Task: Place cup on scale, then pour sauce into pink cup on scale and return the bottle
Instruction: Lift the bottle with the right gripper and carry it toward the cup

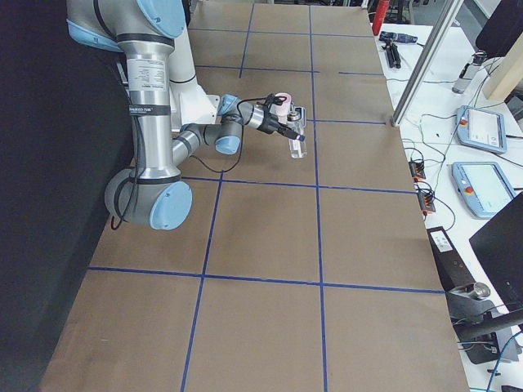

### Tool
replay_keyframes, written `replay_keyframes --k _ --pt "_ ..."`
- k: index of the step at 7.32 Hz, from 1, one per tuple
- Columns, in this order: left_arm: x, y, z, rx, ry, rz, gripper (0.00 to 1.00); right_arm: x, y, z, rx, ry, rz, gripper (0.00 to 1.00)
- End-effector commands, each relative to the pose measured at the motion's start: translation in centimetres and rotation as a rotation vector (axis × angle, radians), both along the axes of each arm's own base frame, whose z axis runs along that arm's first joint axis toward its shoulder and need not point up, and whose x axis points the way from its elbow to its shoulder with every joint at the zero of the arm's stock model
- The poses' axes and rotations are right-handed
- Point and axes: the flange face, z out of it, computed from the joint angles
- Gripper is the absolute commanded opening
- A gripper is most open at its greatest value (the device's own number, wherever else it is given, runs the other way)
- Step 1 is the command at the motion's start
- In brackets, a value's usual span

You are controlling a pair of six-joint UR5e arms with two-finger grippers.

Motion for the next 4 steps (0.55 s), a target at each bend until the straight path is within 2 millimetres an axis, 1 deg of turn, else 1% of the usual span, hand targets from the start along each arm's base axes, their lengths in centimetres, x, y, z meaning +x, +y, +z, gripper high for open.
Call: replay_keyframes --k 1,2,3,4 --pt "-7.7 -0.6 4.9 0.052 -0.066 0.085 1.0 -1.7 -0.7 -1.4 0.081 0.131 0.0 0.0" --pt "-8.6 -0.9 6.4 0.036 -0.075 0.089 1.0 -2.6 -0.3 -2.1 0.127 0.204 0.01 0.0" --pt "-10.1 -1.2 8.5 -0.006 -0.065 0.062 1.0 -3.7 -0.4 -3.0 0.14 0.205 0.01 0.0" --pt "-10.4 -2.1 11.7 -0.02 -0.064 0.085 1.0 -4.5 0.0 -3.1 0.141 0.214 0.003 0.0"
